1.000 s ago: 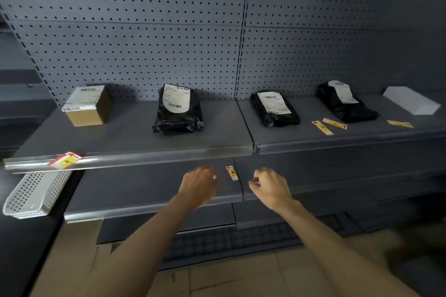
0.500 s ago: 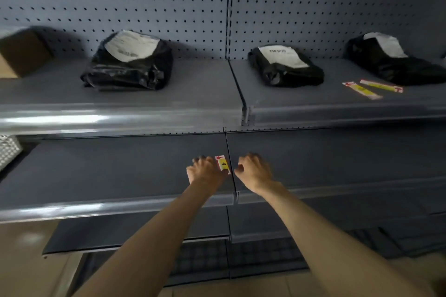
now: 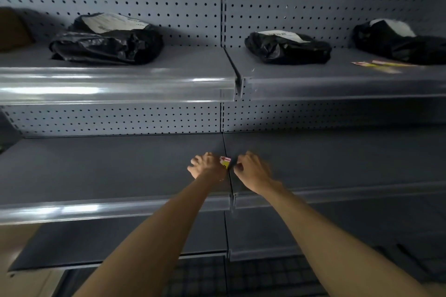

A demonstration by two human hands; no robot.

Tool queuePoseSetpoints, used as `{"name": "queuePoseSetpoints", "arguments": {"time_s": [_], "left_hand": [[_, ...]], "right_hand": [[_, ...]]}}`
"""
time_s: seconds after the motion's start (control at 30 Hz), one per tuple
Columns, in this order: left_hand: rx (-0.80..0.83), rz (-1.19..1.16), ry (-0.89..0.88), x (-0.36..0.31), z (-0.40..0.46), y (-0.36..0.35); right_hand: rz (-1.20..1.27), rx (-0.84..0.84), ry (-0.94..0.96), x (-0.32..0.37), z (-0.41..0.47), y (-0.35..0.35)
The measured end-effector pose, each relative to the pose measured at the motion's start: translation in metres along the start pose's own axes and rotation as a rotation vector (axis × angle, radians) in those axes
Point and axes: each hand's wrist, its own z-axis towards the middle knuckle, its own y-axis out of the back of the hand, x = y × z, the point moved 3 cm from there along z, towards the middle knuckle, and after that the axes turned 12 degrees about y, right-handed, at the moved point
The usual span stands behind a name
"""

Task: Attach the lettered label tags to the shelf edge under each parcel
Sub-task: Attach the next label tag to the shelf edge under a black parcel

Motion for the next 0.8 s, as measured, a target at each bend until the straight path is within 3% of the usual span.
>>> {"name": "queuePoseSetpoints", "arguments": {"time_s": [0.07, 0.27, 0.5, 0.8], "left_hand": [[0.056, -0.111, -0.006, 0.003, 0.000, 0.007], [0.162, -0.337, -0.236, 0.028, -0.021, 0.050], [0.167, -0.242, -0.433, 0.084, -0.081, 0.154], [0.115, -0.358, -0.390, 0.137, -0.132, 0.301]], "right_hand": [[0.030, 0.004, 0.003, 0.005, -0.002, 0.002], [0.145, 0.044, 0.058, 0.035, -0.012, 0.029], [0.355, 0.082, 0.110, 0.117, -0.043, 0.094], [0.530, -0.019, 0.149, 0.230, -0.023, 0.201]]}}
